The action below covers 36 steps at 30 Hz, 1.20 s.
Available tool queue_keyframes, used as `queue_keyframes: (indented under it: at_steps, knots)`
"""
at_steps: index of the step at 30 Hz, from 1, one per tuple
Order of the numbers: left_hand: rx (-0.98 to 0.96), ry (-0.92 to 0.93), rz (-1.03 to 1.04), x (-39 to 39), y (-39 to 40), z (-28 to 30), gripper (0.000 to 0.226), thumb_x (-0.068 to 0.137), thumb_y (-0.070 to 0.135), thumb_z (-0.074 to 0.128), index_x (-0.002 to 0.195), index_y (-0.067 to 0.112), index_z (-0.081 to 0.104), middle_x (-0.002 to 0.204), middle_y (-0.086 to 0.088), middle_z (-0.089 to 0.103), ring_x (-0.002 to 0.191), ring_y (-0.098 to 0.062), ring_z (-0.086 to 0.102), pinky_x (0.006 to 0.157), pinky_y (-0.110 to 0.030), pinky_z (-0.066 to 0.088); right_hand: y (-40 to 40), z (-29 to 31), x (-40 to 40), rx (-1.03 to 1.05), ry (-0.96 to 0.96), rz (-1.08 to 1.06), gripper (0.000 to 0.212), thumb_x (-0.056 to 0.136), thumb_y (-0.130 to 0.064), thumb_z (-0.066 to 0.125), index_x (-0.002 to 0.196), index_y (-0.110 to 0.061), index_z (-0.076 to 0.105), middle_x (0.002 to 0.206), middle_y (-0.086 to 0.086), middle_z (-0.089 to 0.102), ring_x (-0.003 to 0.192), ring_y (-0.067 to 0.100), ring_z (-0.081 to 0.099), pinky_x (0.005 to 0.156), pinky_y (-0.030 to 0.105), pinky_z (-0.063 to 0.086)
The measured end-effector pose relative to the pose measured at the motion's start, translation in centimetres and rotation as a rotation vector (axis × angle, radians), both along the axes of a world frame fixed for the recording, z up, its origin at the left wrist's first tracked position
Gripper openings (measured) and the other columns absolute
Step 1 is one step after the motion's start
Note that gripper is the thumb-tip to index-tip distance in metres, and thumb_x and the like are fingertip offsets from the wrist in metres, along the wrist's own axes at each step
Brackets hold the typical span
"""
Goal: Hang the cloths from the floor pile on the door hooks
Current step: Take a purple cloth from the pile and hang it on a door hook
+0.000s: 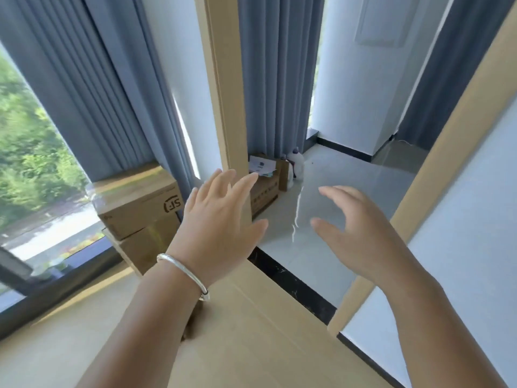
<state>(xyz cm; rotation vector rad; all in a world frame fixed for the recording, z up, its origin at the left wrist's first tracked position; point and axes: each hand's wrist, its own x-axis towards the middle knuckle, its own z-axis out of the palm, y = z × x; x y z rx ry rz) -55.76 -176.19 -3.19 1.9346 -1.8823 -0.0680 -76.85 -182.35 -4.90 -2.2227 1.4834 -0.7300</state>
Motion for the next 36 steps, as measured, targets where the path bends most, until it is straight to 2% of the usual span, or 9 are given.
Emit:
queue_keyframes:
  at_steps: [6,12,21,25,28,31,36]
  knots:
    - [0.027,0.006,0.277,7.4,-0.1,-1.4,0.069,0.089,0.052,0.049,0.149,0.037,0.019,0.155,0.006,0.021,0.146,-0.017,0.007,0.118,-0.048,0.017,-4.8,-1.5,9.6,0.055,-0.004,0.274,0.054,0.090,-0.040,0.054,0.142,-0.034,0.038,0.147,-0.018,0.032,0.131,0.005,0.035,0.102,0.029,0.034]
    - [0.022,0.076,0.436,17.1,-1.6,-3.7,0.068,0.089,0.052,0.050,0.149,0.039,0.020,0.154,0.007,0.020,0.144,-0.014,0.009,0.117,-0.041,0.015,-9.0,-2.5,21.7,0.038,0.053,0.450,0.055,0.090,-0.039,0.054,0.143,-0.034,0.038,0.147,-0.016,0.033,0.134,0.006,0.030,0.108,0.032,0.032]
    - [0.091,0.222,0.648,33.6,-4.1,-10.9,0.072,0.088,0.050,0.054,0.150,0.035,0.020,0.156,-0.002,0.022,0.144,-0.018,0.013,0.116,-0.040,0.016,-14.4,-7.2,39.9,0.049,0.286,0.677,0.055,0.090,-0.038,0.055,0.142,-0.037,0.036,0.139,-0.018,0.040,0.125,0.002,0.032,0.098,0.024,0.028]
    - [0.150,0.302,0.715,38.5,-3.8,-15.4,0.076,0.087,0.046,0.057,0.151,0.031,0.019,0.154,-0.005,0.025,0.143,-0.017,0.016,0.117,-0.037,0.018,-15.8,-11.7,46.2,0.114,0.390,0.794,0.059,0.091,-0.037,0.056,0.144,-0.035,0.033,0.145,-0.015,0.035,0.132,0.005,0.030,0.105,0.028,0.028]
    - [0.185,0.379,0.806,41.7,-2.8,-19.5,0.075,0.088,0.042,0.058,0.151,0.029,0.020,0.151,-0.003,0.031,0.139,-0.020,0.025,0.113,-0.035,0.026,-16.7,-16.2,50.6,0.172,0.481,0.886,0.061,0.091,-0.036,0.057,0.147,-0.033,0.030,0.149,-0.012,0.033,0.135,0.008,0.030,0.110,0.034,0.029]
    - [0.227,0.435,0.925,44.0,-1.2,-24.3,0.075,0.088,0.040,0.058,0.151,0.029,0.019,0.149,-0.001,0.033,0.134,-0.021,0.032,0.108,-0.036,0.032,-17.1,-21.7,54.4,0.235,0.554,0.984,0.063,0.091,-0.034,0.057,0.147,-0.032,0.029,0.149,-0.011,0.032,0.136,0.009,0.029,0.111,0.037,0.030]
    - [0.360,0.473,1.045,45.7,0.8,-33.5,0.074,0.089,0.042,0.057,0.151,0.028,0.020,0.151,-0.003,0.031,0.137,-0.020,0.030,0.110,-0.034,0.030,-16.9,-32.2,59.0,0.320,0.679,1.139,0.064,0.089,-0.030,0.060,0.146,-0.027,0.031,0.149,-0.007,0.033,0.136,0.012,0.031,0.110,0.036,0.032]
